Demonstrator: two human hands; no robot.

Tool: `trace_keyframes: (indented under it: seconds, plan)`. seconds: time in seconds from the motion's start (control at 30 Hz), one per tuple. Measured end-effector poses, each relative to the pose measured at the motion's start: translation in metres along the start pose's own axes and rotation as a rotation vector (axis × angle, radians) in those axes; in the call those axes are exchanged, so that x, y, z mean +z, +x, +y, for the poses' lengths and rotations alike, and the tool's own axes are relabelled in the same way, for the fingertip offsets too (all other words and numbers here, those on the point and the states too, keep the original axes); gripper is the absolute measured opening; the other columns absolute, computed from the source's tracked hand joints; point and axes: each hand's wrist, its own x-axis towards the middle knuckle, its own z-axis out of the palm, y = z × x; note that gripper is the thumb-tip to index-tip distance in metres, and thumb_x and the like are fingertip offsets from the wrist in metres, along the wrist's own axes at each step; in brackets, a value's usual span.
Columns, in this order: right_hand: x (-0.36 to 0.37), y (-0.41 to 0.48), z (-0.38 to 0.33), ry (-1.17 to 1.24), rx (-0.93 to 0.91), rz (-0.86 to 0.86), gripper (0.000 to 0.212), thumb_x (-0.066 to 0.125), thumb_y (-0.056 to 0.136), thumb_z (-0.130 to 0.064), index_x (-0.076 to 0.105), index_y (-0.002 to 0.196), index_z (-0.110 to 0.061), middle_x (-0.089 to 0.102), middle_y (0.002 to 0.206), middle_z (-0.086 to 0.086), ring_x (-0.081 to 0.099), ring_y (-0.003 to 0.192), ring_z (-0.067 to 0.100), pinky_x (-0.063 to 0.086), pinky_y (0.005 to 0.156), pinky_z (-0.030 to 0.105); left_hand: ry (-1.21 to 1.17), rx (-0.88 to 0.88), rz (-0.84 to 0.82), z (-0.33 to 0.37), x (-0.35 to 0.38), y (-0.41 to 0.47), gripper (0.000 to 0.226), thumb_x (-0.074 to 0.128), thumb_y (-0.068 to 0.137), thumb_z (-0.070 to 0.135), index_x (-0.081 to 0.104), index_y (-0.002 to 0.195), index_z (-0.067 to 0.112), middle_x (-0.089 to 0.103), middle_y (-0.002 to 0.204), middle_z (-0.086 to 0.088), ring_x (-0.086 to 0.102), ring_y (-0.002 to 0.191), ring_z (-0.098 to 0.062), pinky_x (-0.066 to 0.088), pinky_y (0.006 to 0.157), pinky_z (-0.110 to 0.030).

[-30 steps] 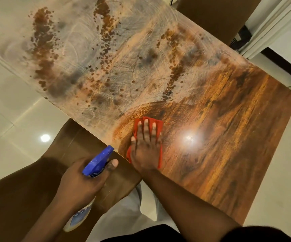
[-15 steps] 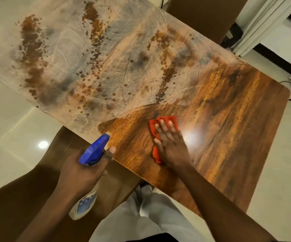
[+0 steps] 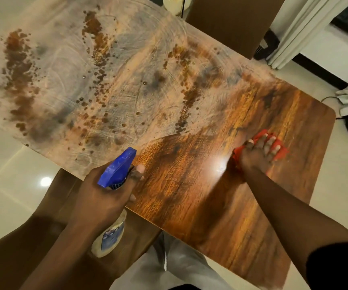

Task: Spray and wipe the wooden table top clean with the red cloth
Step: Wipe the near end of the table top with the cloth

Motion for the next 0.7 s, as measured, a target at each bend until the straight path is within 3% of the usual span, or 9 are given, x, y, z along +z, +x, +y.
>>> trace_keyframes:
  seconds: [0.2,0.37,0.47,0.57,0.63,0.7]
  plan:
    - [0.052,-0.013,-0.121,-0.172,-0.581,-0.115,0.07,0.01,0.112,-0.054,-0.009,0.173,-0.025,-0.019,0.179,0.004,-0.019,0.165,0.035,-0.003,0.134,0.058,0.059,-0.054,0.034,0.003,0.004,0.011,0.059,0.068,0.08,0.067,0.08,0.112,0.02,0.084,0.073,-0.006,0.081,0.064,-0.02,0.065,0.082,-0.048]
    - [0.102,-0.111,-0.177,-0.248,-1.068,-0.303,0.071,0.014,0.112,-0.053,-0.008,0.173,-0.024,-0.016,0.179,0.003,-0.026,0.163,0.031,-0.006,0.133,0.061,0.084,-0.053,0.043,0.01,0.007,0.012,0.056,0.065,0.079,0.071,0.08,0.102,0.022,0.083,0.071,0.0,0.08,0.063,-0.015,0.061,0.073,-0.04]
    - [0.115,-0.168,-0.158,-0.268,-1.284,-0.425,0.072,0.032,0.112,-0.053,0.008,0.174,-0.026,-0.005,0.181,0.0,-0.023,0.165,0.024,-0.005,0.133,0.058,0.08,-0.041,0.066,0.017,0.012,0.014,0.048,0.066,0.075,0.067,0.075,0.093,0.023,0.081,0.069,-0.01,0.077,0.062,-0.025,0.062,0.072,-0.046]
    - [0.115,-0.198,-0.117,-0.265,-1.436,-0.443,0.063,0.039,0.112,-0.046,0.033,0.169,-0.022,0.02,0.18,0.003,-0.005,0.168,0.024,0.005,0.134,0.058,0.103,0.009,0.063,0.027,0.02,0.018,0.048,0.066,0.076,0.069,0.072,0.085,0.021,0.075,0.067,-0.016,0.075,0.067,-0.04,0.062,0.076,-0.058]
    - [0.108,-0.2,-0.083,-0.266,-1.471,-0.422,0.059,0.037,0.114,-0.044,0.031,0.17,-0.024,0.024,0.179,0.001,0.0,0.168,0.023,0.008,0.134,0.055,0.091,0.042,0.046,0.033,0.024,0.022,0.057,0.072,0.082,0.076,0.074,0.084,0.019,0.073,0.068,-0.018,0.073,0.067,-0.046,0.061,0.076,-0.061]
    - [0.097,-0.191,-0.045,-0.258,-1.447,-0.404,0.062,0.034,0.117,-0.046,0.017,0.173,-0.029,0.013,0.182,-0.003,-0.008,0.168,0.018,0.001,0.136,0.051,0.087,0.044,0.014,0.038,0.031,0.028,0.062,0.074,0.084,0.077,0.078,0.085,0.015,0.075,0.066,-0.018,0.075,0.066,-0.041,0.061,0.072,-0.059]
